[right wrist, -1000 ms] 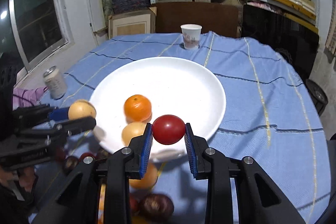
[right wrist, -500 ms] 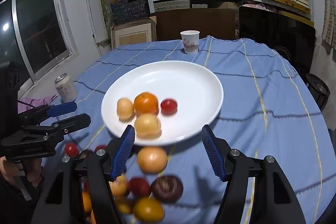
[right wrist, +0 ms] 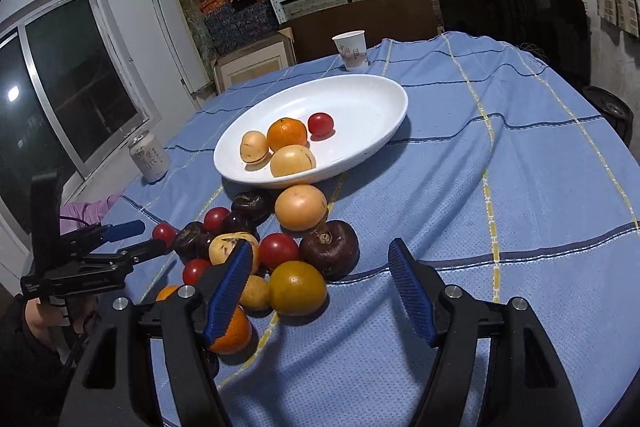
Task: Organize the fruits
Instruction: 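Grasp a red tomato with the left gripper while the right gripper reaches toward a yellow tomato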
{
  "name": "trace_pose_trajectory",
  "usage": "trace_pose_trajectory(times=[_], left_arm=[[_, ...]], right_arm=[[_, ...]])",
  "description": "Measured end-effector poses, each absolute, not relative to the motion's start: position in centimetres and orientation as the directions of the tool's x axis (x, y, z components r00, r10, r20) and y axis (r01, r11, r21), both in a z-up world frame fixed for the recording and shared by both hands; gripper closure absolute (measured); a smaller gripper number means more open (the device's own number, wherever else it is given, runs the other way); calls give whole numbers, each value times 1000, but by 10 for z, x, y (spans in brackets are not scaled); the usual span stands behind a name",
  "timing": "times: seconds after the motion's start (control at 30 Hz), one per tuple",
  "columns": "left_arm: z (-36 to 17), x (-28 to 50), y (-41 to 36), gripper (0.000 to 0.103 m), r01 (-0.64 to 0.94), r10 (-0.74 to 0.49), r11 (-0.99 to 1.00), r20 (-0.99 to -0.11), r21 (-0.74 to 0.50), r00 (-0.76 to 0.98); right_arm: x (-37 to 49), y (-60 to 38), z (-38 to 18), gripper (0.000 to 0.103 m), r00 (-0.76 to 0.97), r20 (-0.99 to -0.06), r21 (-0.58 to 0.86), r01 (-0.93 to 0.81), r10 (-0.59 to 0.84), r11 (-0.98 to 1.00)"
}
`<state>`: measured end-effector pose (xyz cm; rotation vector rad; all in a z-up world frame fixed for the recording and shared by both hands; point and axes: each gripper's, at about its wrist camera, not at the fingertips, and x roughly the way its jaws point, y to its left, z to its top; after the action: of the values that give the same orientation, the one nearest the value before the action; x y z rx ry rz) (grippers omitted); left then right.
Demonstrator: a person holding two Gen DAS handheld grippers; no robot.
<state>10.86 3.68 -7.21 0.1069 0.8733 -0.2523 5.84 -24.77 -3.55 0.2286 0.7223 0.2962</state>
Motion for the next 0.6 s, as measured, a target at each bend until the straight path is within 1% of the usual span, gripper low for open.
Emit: trace_pose_trajectory(times=[0.03, 0.07, 0.13, 0.17, 0.23, 0.27, 0.3, 0.37, 0.47, 0.53, 0.6], left_arm=[[-75, 113, 41, 29, 240, -163, 971, -785, -20, 598], [-78, 116, 44, 34, 226, -161, 974, -796, -31, 583], [-83, 122, 49, 48, 207, -172, 976, -815, -66, 553], [-81, 123, 50, 53, 204, -171, 977, -810, -66, 560], [-82, 126, 47, 60, 203, -152, 978, -811, -42, 565], [-82, 127, 44, 68, 215, -155, 976, -807, -36, 571], [-82, 127, 41, 71, 225, -159, 974, -805, -32, 572], [-80, 125, 37, 73, 253, -181, 967, -791, -35, 584], [-70, 116, 38, 73, 282, -232, 958, -738, -59, 633], [-64, 112, 41, 73, 280, -247, 957, -710, -74, 659], [-62, 111, 44, 73, 274, -257, 957, -700, -91, 666]], right_arm=[[58, -248, -35, 32, 714, -609, 308, -189, 346, 933], [58, -248, -34, 32, 715, -607, 309, -189, 346, 932], [59, -249, -35, 32, 713, -610, 310, -188, 347, 932], [60, -249, -35, 32, 709, -614, 311, -186, 347, 932], [60, -250, -36, 32, 706, -616, 313, -186, 348, 931], [60, -249, -35, 32, 706, -617, 311, -187, 348, 932], [60, -249, -35, 32, 707, -616, 308, -190, 348, 932], [59, -247, -35, 32, 706, -614, 305, -200, 353, 931], [56, -238, -34, 32, 690, -619, 283, -247, 374, 927], [55, -228, -33, 32, 674, -628, 258, -292, 389, 921], [52, -217, -34, 32, 655, -645, 224, -333, 395, 916]])
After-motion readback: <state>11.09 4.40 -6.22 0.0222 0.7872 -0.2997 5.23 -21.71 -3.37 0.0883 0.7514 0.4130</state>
